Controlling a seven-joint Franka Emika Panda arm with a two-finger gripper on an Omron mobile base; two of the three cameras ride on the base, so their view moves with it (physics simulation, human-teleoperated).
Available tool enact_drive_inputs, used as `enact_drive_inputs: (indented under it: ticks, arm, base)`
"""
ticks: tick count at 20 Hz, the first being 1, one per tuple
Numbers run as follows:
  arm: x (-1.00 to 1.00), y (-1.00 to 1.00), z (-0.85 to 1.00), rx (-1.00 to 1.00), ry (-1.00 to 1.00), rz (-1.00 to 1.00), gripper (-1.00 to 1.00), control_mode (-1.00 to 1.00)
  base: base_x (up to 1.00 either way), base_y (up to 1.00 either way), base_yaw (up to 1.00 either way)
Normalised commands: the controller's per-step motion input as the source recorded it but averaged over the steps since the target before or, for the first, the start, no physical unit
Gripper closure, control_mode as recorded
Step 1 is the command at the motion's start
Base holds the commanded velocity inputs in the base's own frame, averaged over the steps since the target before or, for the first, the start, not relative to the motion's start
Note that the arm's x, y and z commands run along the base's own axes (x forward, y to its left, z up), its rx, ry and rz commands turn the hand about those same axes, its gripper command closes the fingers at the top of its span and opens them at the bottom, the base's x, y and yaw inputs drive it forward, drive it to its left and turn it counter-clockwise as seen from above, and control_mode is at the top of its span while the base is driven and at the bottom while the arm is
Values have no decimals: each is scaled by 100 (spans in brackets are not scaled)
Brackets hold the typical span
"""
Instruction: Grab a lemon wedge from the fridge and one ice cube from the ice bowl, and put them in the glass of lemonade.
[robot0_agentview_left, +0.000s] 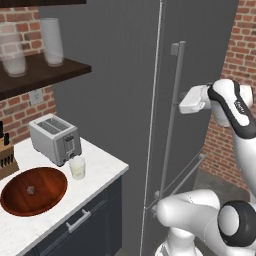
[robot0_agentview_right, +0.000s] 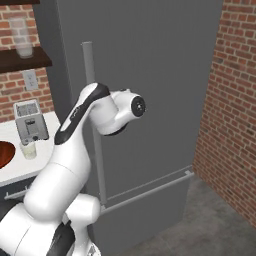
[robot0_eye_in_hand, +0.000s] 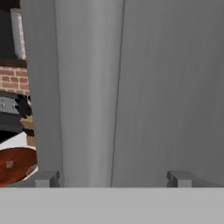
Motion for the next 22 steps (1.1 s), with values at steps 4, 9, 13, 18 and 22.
enact_drive_inputs:
  ticks: [4,9,13,18,22]
  arm:
    - [29,3,0,16,-8,0,-100,-100]
    - [20,5,0,19,-2,0,-100,-100]
    - [0,29,0,9,0,0,-100,-100]
    - [1,30,0,0,0,0,-100,-100]
    - [10,31,0,0,0,0,-100,-100]
  base:
    - [0,0,0]
    - [0,0,0]
    - [0,0,0]
    - [0,0,0]
    - [0,0,0]
